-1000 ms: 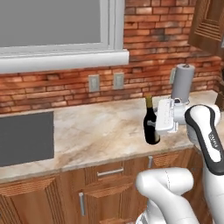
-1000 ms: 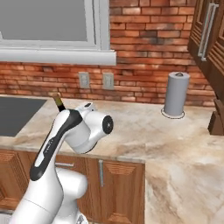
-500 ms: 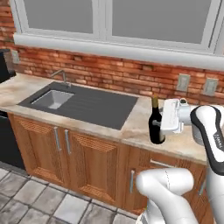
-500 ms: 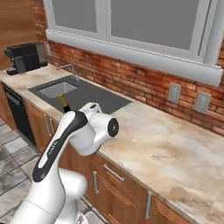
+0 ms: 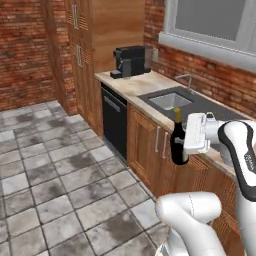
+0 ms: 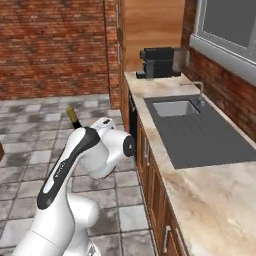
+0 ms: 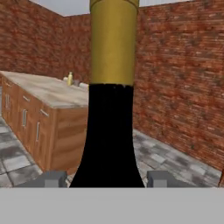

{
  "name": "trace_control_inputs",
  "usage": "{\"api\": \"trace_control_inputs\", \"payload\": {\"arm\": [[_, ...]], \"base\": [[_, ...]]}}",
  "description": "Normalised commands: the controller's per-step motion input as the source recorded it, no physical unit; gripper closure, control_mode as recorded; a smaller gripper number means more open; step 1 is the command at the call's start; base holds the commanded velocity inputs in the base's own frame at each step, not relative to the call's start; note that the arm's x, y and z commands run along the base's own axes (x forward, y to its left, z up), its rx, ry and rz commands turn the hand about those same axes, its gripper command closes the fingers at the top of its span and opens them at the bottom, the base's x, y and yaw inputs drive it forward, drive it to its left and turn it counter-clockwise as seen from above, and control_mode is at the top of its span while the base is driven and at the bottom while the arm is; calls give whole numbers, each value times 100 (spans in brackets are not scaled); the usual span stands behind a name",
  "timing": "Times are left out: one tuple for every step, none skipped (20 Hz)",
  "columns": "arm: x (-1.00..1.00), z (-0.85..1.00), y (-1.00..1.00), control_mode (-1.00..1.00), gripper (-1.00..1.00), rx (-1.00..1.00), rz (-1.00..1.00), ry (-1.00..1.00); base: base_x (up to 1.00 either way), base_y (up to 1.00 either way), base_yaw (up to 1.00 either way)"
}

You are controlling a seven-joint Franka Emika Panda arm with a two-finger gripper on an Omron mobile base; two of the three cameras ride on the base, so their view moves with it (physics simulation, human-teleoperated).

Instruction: There is a wine glass and glass cup on the dining counter. Place the wine bottle next to the wine glass and the juice bottle next to the glass cup.

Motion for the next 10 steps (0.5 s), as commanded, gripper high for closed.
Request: {"api": "trace_control_inputs", "payload": {"arm": [[0, 0, 0, 100, 100, 0, 0, 0], [0, 0, 0, 100, 100, 0, 0, 0], [0, 0, 0, 100, 100, 0, 0, 0], [0, 0, 0, 100, 100, 0, 0, 0], [0, 0, 0, 100, 100, 0, 0, 0], [0, 0, 0, 100, 100, 0, 0, 0], [0, 0, 0, 100, 100, 0, 0, 0], [0, 0, 0, 100, 100, 0, 0, 0], [0, 0, 0, 100, 100, 0, 0, 0], [0, 0, 0, 100, 100, 0, 0, 0]], "base": [[0, 16, 95], [0, 18, 90], [2, 20, 82], [7, 20, 78], [13, 21, 74], [18, 21, 69], [26, 23, 62], [40, 22, 54], [59, 18, 43], [65, 18, 38]]}}
